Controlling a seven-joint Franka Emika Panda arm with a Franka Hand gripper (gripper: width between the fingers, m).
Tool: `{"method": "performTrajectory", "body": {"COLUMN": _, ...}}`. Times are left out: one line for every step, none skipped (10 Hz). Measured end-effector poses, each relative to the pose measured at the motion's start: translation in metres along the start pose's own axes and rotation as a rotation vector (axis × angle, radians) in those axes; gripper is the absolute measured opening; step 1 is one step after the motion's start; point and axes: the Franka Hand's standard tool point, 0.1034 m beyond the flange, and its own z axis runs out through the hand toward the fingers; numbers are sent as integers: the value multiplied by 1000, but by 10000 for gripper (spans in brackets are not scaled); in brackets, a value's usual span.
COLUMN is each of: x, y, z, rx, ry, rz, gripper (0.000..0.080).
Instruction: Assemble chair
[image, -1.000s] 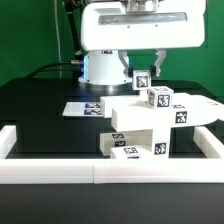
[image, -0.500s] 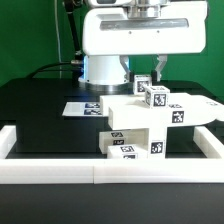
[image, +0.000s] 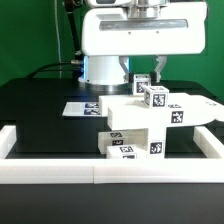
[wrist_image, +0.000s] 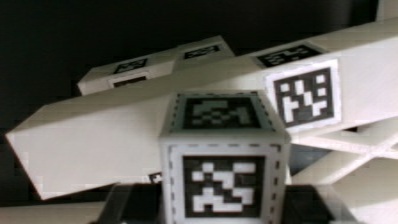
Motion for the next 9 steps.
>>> {"method": "performTrajectory", "body": {"x": 0, "y": 0, "z": 0, "rx": 0, "ry": 0, "rz": 0, "gripper": 290}}
{"method": "performTrajectory", "body": {"x": 0, "y": 0, "z": 0, "rx": 0, "ry": 0, "rz": 0, "gripper": 290}}
{"method": "performTrajectory", "body": {"x": 0, "y": 0, "z": 0, "rx": 0, "ry": 0, "rz": 10, "gripper": 290}}
{"method": "performTrajectory", "body": {"x": 0, "y": 0, "z": 0, "rx": 0, "ry": 0, "rz": 39, "gripper": 290}}
{"method": "performTrajectory", "body": {"x": 0, "y": 0, "z": 0, "rx": 0, "ry": 0, "rz": 39, "gripper": 290}}
{"method": "performTrajectory", "body": {"x": 0, "y": 0, "z": 0, "rx": 1, "ry": 0, "rz": 61, "gripper": 290}}
{"method": "performTrajectory", "body": {"x": 0, "y": 0, "z": 0, "rx": 2, "ry": 0, "rz": 164, "gripper": 290}}
{"method": "performTrajectory", "body": {"x": 0, "y": 0, "z": 0, "rx": 2, "ry": 0, "rz": 237, "gripper": 290}}
{"method": "performTrajectory", "body": {"x": 0, "y": 0, "z": 0, "rx": 2, "ry": 0, "rz": 299, "gripper": 290}}
